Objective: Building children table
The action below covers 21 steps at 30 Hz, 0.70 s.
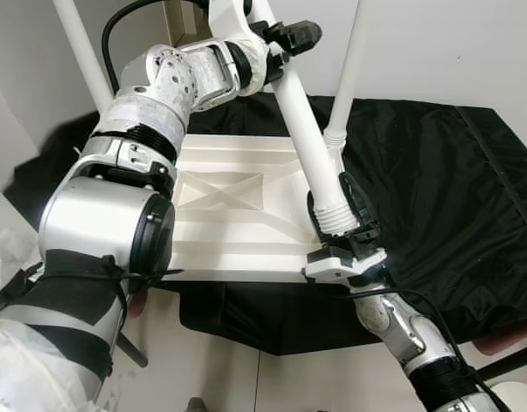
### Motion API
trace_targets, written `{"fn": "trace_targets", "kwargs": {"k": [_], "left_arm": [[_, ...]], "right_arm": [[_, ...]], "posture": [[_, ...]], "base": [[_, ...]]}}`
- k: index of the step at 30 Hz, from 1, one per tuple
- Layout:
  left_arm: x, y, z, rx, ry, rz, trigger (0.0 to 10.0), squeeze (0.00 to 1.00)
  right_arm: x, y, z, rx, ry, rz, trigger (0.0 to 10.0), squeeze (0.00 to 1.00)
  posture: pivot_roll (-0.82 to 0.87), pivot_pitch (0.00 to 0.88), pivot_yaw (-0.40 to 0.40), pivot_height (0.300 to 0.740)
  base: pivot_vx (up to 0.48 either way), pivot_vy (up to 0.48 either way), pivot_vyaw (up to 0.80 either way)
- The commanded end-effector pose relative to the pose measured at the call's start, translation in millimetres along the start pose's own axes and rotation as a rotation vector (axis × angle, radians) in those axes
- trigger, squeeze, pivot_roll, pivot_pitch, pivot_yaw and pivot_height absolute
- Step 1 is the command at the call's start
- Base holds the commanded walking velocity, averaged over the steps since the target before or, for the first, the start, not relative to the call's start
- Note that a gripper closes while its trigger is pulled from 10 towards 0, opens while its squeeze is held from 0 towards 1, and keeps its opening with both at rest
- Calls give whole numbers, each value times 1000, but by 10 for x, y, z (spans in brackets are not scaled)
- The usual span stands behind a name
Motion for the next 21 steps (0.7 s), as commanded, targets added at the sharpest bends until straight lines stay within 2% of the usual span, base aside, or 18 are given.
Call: {"fn": "trace_targets", "kwargs": {"k": [1, 2, 3, 4, 5, 6, 15, 16, 17, 18, 21], "left_arm": [[199, 311, -46, -385, 123, 51, 0, 0], [198, 289, -48, -375, 126, 41, 0, 0], [198, 289, -48, -375, 126, 41, 0, 0], [203, 272, -44, -368, 131, 36, 0, 0], [205, 252, -44, -359, 132, 33, 0, 0], [215, 226, -44, -341, 139, 30, 0, 0], [268, 124, -42, -248, 147, 6, 0, 0], [275, 91, -42, -215, 145, 4, 6078, 0], [275, 91, -42, -215, 145, 4, 6078, 0], [285, 52, -50, -182, 145, -3, 10000, 0], [292, 24, -58, -162, 145, -8, 10000, 0]], "right_arm": [[-4, -62, -63, 36, -6, -1, 10000, 0], [-5, -47, -69, 21, -4, 9, 10000, 86], [-5, -47, -69, 21, -4, 9, 10000, 86], [-3, -41, -77, 9, 2, 13, 10000, 910], [-1, -29, -77, -6, 5, 22, 10000, 910], [4, -17, -73, -17, 12, 29, 10000, 1000], [7, 61, -53, -87, 8, 65, 10000, 1000], [-1, 79, -59, -107, -5, 84, 10000, 1000], [-1, 79, -59, -107, -5, 84, 10000, 1000], [-23, 102, -70, -138, -34, 114, 10000, 1000], [-39, 123, -83, -164, -54, 130, 10000, 1000]], "posture": [[6, 8, 63, 740], [7, 7, 61, 740], [7, 7, 61, 740], [7, 7, 61, 740], [8, 8, 59, 740], [8, 8, 58, 740], [11, 10, 54, 740], [11, 10, 54, 740], [11, 10, 54, 740], [10, 11, 55, 740], [10, 12, 55, 740]], "base": [[0, 0, 0], [0, 0, 0], [0, 0, 0], [0, 0, 0], [0, 0, 0], [0, 0, 0], [0, 0, 0], [0, 0, 0], [0, 0, 0], [0, 0, 0], [0, 0, 0]]}}
Point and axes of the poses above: a point about 5 cm out from each wrist's last joint towards the gripper, its own z axis pointing out of the wrist towards the gripper, its own x axis along the axis of the wrist's last joint, y = z × x, the point moved 2 cm from there along z, pointing out of the wrist towards the gripper, and after that the axes turned 14 degrees about z, right-handed, at the moved point
